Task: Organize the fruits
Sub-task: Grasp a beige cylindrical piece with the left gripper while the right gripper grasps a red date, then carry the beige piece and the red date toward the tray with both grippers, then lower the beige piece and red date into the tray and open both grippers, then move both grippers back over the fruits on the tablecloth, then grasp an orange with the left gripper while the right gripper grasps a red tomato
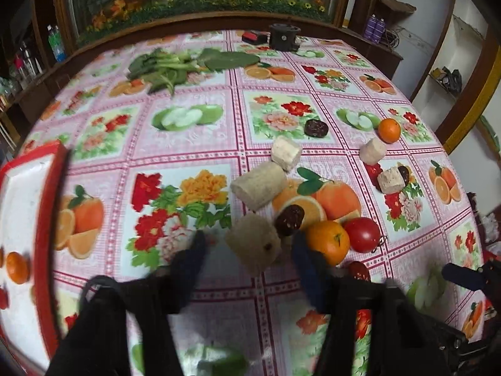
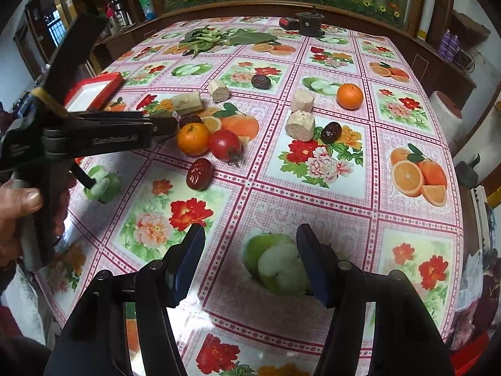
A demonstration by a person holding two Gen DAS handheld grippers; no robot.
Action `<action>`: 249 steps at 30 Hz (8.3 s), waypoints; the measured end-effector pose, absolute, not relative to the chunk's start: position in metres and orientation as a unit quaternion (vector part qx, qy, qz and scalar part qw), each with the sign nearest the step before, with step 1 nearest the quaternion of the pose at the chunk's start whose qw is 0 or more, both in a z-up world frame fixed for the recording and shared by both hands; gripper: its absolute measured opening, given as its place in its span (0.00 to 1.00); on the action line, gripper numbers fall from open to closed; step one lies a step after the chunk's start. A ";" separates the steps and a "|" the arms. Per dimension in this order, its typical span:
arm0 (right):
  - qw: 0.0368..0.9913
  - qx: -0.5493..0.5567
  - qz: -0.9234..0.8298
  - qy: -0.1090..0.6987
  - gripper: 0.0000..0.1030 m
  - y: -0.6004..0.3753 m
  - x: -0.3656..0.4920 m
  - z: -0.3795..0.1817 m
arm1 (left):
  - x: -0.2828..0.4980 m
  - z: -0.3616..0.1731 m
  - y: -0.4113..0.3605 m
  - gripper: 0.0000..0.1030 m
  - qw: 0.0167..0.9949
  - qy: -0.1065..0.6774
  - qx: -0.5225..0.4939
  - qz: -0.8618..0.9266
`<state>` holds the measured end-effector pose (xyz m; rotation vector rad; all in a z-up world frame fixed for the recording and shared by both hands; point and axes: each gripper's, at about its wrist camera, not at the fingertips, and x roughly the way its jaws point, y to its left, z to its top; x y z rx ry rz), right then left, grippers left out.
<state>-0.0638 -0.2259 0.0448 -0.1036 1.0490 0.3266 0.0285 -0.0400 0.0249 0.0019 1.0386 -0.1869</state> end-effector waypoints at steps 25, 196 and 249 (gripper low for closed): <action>0.831 -0.037 0.202 0.516 0.24 -0.156 -0.020 0.019 | -0.004 0.026 0.017 0.40 0.873 0.477 -0.036 -0.101; 0.848 -0.041 0.238 0.472 0.63 -0.192 0.009 0.032 | -0.002 0.036 -0.010 0.65 0.862 0.498 -0.026 -0.090; 0.836 -0.063 0.254 0.482 0.29 -0.226 -0.004 0.029 | -0.009 0.028 -0.041 0.38 0.862 0.494 -0.051 -0.107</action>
